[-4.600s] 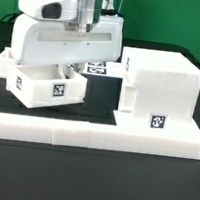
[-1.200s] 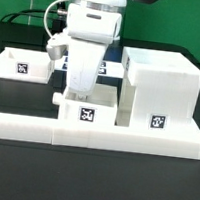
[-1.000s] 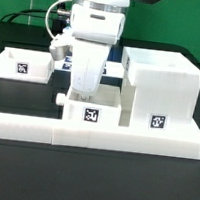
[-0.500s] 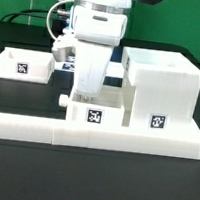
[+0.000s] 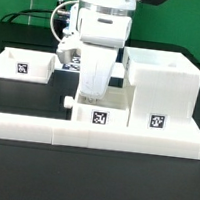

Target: Assemble drawer

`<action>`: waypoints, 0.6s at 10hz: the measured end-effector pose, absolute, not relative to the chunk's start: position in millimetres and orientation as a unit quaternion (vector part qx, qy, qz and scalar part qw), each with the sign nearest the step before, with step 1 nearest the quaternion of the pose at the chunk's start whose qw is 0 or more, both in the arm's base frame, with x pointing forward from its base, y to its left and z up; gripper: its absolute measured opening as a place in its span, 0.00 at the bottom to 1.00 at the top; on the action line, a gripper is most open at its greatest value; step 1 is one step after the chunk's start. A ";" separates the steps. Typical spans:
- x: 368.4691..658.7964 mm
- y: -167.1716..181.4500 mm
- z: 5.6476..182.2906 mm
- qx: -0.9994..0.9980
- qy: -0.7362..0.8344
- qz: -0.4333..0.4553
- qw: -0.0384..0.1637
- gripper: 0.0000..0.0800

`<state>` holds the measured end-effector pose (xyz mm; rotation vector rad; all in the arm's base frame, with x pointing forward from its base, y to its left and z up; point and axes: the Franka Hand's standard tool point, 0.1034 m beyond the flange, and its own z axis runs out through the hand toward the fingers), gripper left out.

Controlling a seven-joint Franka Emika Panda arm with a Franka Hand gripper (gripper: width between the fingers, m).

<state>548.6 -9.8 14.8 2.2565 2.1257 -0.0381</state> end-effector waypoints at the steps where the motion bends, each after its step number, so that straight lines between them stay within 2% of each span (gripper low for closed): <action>1: 548.5 -10.0 14.8 0.728 0.685 -0.012 0.021 0.05; 6: 546.8 -0.2 13.2 0.720 0.693 -0.016 0.019 0.05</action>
Offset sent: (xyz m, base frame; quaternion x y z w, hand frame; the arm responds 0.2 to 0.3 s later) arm -0.0031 0.0160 -0.0027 0.0160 0.0018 -0.0122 0.9998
